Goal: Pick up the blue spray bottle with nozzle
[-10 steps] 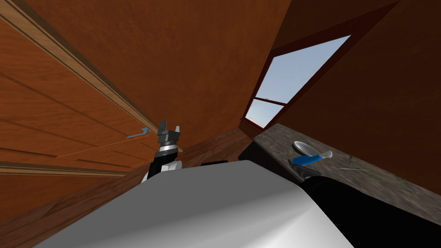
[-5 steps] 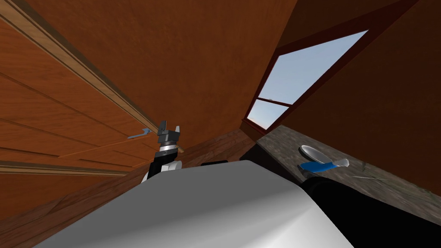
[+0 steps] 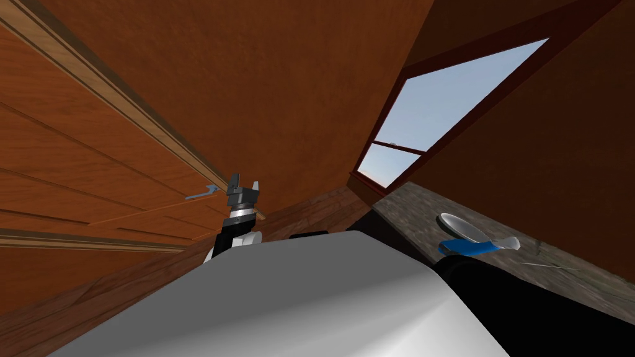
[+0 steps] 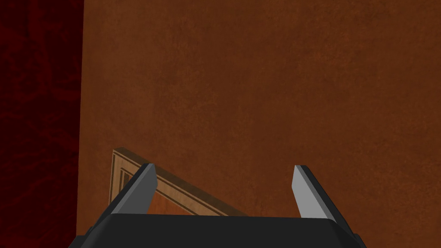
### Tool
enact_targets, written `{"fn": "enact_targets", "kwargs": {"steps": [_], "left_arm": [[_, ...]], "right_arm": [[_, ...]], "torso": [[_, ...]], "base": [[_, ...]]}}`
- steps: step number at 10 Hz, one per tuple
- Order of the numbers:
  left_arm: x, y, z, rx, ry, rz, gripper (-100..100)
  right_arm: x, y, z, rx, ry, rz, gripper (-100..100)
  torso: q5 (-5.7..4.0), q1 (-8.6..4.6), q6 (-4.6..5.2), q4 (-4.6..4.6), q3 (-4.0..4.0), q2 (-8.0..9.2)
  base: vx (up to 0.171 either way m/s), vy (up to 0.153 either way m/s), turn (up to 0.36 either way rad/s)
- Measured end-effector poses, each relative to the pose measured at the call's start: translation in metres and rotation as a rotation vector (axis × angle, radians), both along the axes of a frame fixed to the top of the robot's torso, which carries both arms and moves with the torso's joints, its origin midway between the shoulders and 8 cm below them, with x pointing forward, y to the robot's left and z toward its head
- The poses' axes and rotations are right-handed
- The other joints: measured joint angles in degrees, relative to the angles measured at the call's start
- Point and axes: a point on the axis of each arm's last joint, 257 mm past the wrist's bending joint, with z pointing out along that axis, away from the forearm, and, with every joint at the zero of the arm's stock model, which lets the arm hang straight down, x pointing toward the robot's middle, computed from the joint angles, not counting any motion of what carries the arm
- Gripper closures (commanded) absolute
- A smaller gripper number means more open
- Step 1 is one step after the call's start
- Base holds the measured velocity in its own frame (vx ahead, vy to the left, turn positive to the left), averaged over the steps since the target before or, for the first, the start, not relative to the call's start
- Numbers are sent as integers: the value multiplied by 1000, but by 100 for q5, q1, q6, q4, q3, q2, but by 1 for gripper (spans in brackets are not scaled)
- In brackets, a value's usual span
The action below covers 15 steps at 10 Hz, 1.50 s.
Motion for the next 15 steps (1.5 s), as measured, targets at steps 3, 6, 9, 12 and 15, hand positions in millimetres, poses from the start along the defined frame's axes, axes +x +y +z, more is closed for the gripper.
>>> {"fn": "enact_targets", "kwargs": {"steps": [3,6,9,12,15], "left_arm": [[0,0,0,0,0,0,0],[0,0,0,0,0,0,0],[0,0,0,0,0,0,0],[0,0,0,0,0,0,0],[0,0,0,0,0,0,0]], "right_arm": [[-25,-12,6,39,-30,-68,-100],[-50,-26,12,75,-69,-147,-100],[-71,-36,20,100,-107,-206,-100],[-94,-47,29,121,-149,-272,-100],[-113,-54,38,135,-187,-326,-100]], "torso": [[1,7,0,-4,-8,-13],[0,-1,0,-3,-7,-11],[-1,-1,0,-2,-6,-8],[0,1,1,-2,-5,-7],[-1,-2,0,-1,-3,-4]], "base": [[71,23,44],[55,5,34],[56,7,33],[52,7,30],[36,-1,20]]}}
